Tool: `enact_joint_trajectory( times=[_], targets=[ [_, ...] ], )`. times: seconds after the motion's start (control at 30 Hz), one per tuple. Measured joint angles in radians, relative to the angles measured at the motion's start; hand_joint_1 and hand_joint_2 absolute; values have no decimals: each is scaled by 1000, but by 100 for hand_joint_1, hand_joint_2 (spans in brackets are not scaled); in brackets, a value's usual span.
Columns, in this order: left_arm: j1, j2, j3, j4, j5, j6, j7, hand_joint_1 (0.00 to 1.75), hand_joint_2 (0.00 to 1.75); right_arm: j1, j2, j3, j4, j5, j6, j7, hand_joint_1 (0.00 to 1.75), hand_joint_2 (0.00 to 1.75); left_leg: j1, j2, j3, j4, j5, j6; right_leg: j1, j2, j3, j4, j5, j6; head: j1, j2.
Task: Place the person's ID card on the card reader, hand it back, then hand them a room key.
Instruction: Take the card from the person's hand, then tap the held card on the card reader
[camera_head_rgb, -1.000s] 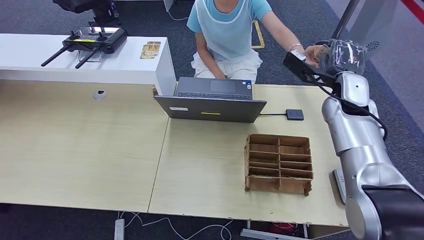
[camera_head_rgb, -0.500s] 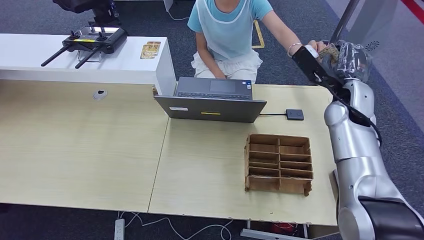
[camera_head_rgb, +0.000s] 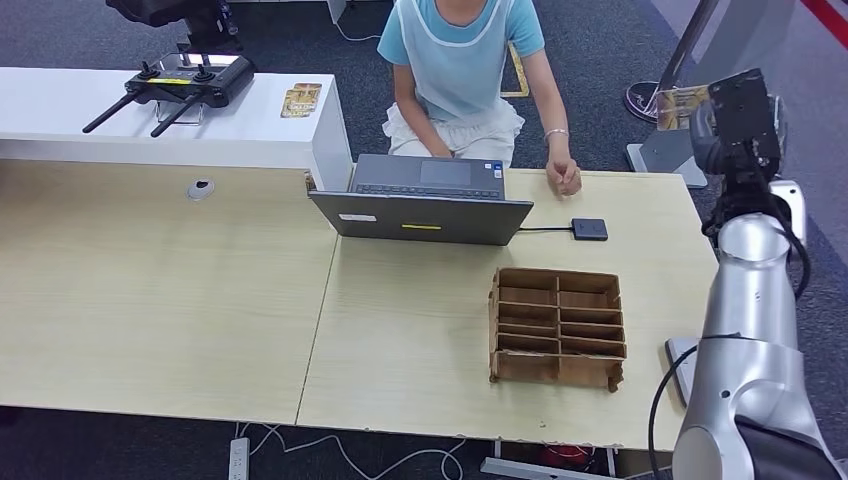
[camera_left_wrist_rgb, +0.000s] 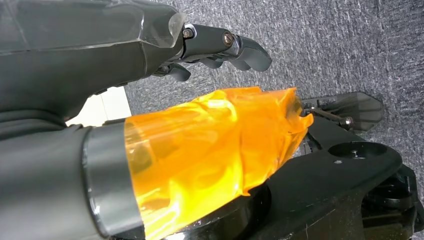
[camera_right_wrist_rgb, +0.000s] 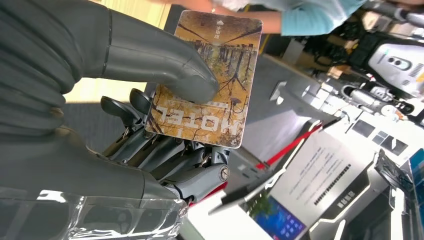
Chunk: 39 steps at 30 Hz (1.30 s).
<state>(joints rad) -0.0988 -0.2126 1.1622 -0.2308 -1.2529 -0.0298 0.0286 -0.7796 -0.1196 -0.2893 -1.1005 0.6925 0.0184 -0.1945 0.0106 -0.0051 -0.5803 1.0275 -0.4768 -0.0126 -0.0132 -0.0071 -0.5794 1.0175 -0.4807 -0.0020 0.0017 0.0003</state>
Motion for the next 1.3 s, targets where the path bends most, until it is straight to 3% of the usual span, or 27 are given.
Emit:
enact_joint_trajectory(
  times=[0.2,0.6,0.8,0.97,1.3],
  targets=[
    [1,1,1,0,8,0,0,0,0,25,-21,-89,8,-174,75,-18,175,175,0,0,0,0,0,0,0,0,0,0,0,0,0,0],
    [2,3,4,0,21,0,6,0,0,112,-65,-191,43,-388,144,-21,175,175,0,0,0,0,0,0,0,0,0,0,0,0,0,0],
    [3,5,14,0,33,0,4,0,0,188,-115,-198,62,-446,232,-47,175,175,0,-1,-1,0,0,0,0,-1,0,0,0,0,0,0],
    [5,9,25,0,44,-1,1,0,0,261,-186,-169,105,-480,332,-93,175,175,0,-2,-2,0,0,1,0,-2,0,-1,0,0,0,0],
    [7,11,29,0,48,-2,-1,0,0,372,-279,-126,171,-605,401,-131,175,175,0,-2,-2,0,-1,1,0,-2,-1,-1,0,0,0,0]
  ],
)
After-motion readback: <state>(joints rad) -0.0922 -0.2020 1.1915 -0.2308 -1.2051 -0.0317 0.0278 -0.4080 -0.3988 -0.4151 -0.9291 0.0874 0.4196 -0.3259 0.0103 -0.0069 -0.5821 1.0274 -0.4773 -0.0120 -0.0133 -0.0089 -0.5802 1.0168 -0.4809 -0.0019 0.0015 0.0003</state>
